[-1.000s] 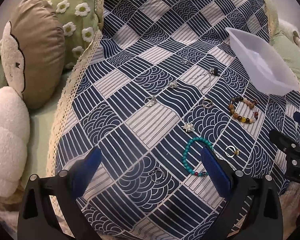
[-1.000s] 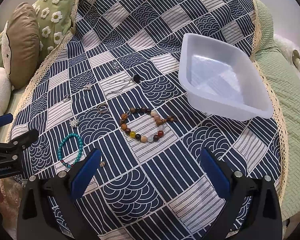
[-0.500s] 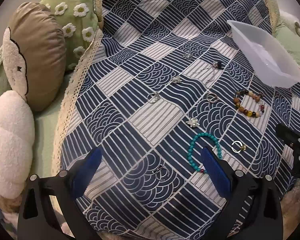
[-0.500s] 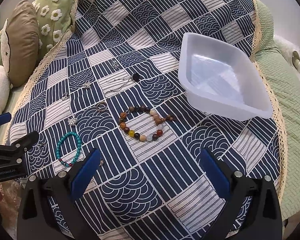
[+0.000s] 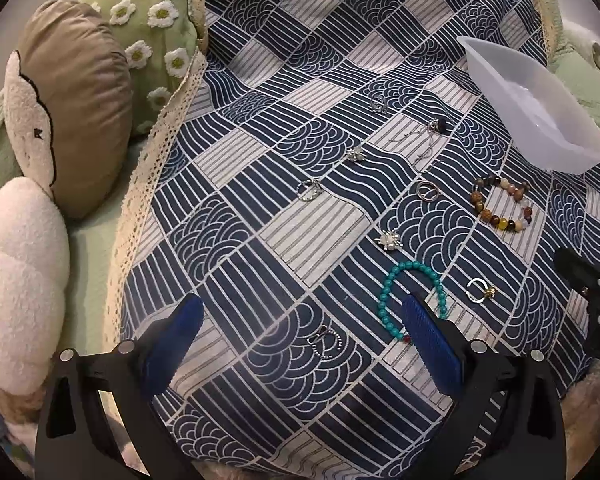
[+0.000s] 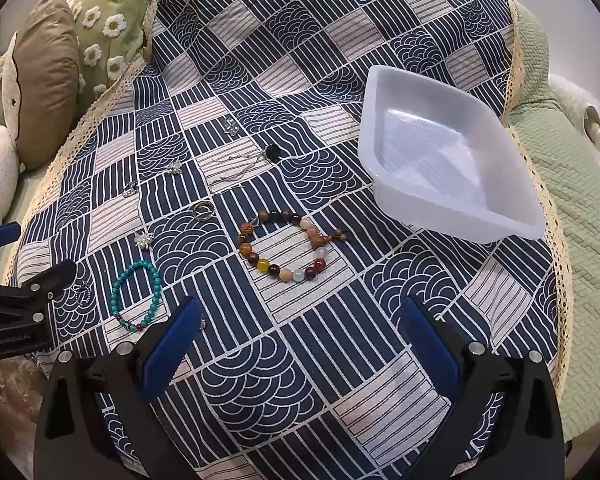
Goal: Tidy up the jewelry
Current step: 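Move both tools toward the jewelry scattered on the patterned cloth, then grasp the multicolor bead bracelet with the right tool while the left tool grasps a small silver earring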
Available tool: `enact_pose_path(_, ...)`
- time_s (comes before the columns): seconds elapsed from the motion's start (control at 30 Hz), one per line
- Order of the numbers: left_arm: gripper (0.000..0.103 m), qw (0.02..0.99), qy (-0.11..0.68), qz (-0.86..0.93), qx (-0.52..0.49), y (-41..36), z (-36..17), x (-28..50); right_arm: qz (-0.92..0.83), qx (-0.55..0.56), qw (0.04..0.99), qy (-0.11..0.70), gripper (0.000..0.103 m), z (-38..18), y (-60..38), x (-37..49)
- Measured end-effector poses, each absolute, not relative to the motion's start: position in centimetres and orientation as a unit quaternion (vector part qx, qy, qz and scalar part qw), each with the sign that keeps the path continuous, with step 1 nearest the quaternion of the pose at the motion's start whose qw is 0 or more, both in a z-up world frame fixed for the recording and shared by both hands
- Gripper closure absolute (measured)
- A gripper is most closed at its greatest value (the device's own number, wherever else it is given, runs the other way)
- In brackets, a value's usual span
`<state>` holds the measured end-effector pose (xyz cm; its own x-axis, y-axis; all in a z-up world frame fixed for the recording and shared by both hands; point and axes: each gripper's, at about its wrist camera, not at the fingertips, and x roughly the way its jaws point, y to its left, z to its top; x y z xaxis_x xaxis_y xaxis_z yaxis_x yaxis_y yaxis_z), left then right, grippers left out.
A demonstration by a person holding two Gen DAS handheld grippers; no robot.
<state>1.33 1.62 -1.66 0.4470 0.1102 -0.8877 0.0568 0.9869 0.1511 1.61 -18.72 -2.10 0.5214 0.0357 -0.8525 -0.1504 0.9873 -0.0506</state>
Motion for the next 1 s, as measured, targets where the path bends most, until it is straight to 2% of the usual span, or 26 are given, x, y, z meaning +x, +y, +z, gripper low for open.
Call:
enact_pose_path(0.5, 0.008, 0.865, 0.499, 0.03, 0.05, 3.2, -1.7, 1.4, 0.017, -0.051, 0.863, 0.502, 0.005, -3.5, -20.2, 3.3)
enact_pose_path(0.6, 0.008, 0.873, 0.488, -0.008, 0.01, 4.3, -2.2, 1.0, 0.023, -0.052, 0.865, 0.499, 0.005, -3.6, -20.1, 3.5)
enact_pose_path(0.7, 0.008, 0.862, 0.508, 0.002, 0.002, 4.9, -3.1, 1.2, 0.03, -0.038, 0.861, 0.506, 0.005, -3.8, -20.3, 4.5)
enact_pose_path(0.77, 0.008, 0.85, 0.525, 0.036, 0.031, 4.9, -3.8, 1.5, 0.035, -0.028, 0.859, 0.509, 0.013, -3.9, -20.5, 5.4)
enact_pose_path(0.83, 0.008, 0.845, 0.532, 0.034, 0.039, 4.8, -4.2, 1.6, 0.036, -0.021, 0.858, 0.512, 0.013, -4.1, -20.5, 6.3)
enact_pose_path(1.0, 0.008, 0.833, 0.551, 0.021, 0.053, 4.1, -5.5, 1.6, 0.045, -0.002, 0.839, 0.542, 0.036, -5.7, -20.4, 8.2)
